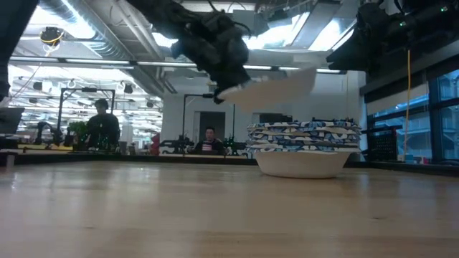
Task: Nest bowls inside each other
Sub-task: Stack the white patterned bowl on the white patterned bowl
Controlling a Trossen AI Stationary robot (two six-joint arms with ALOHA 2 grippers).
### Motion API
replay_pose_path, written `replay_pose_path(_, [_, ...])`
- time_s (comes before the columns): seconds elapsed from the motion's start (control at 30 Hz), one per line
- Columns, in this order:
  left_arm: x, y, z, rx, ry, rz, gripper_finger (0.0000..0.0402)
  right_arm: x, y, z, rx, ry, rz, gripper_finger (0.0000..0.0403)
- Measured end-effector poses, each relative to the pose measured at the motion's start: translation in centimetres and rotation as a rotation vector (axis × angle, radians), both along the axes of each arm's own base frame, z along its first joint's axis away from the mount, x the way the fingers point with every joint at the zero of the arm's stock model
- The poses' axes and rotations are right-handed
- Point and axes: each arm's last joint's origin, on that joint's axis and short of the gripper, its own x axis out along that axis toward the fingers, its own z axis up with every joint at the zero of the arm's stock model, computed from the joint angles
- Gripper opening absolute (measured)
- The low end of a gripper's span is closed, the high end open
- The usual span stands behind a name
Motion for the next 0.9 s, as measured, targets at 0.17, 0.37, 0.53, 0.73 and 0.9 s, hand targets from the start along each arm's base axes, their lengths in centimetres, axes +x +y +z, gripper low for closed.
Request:
replay_pose_path(0.17, [2.0, 0.8, -0.9, -0.007, 0.004, -0.001, 0.0000, 0.0, 0.0, 0.0, 0.000, 0.001, 0.000, 0.0150])
replay_pose_path(0.37, [4.3, 0.5, -2.3, -0.038, 0.017, -0.046, 0.0000, 0.0, 0.0, 0.0, -0.002, 0.003, 0.000, 0.0150])
replay_pose_path(0.53, [5.2, -0.1, -3.6, -0.056, 0.066, -0.065, 0.0000, 0.0, 0.0, 0.0, -0.002, 0.005, 0.001, 0.0150])
replay_pose_path(0.73, [5.1, 0.1, -3.9, -0.061, 0.087, -0.056, 0.0009, 0.0, 0.0, -0.1, 0.001, 0.006, 0.000, 0.0150])
replay_pose_path(0.9, [5.0, 0.4, -3.9, -0.043, 0.083, -0.061, 0.0029, 0.0, 0.0, -0.1, 0.005, 0.015, -0.001, 0.0150])
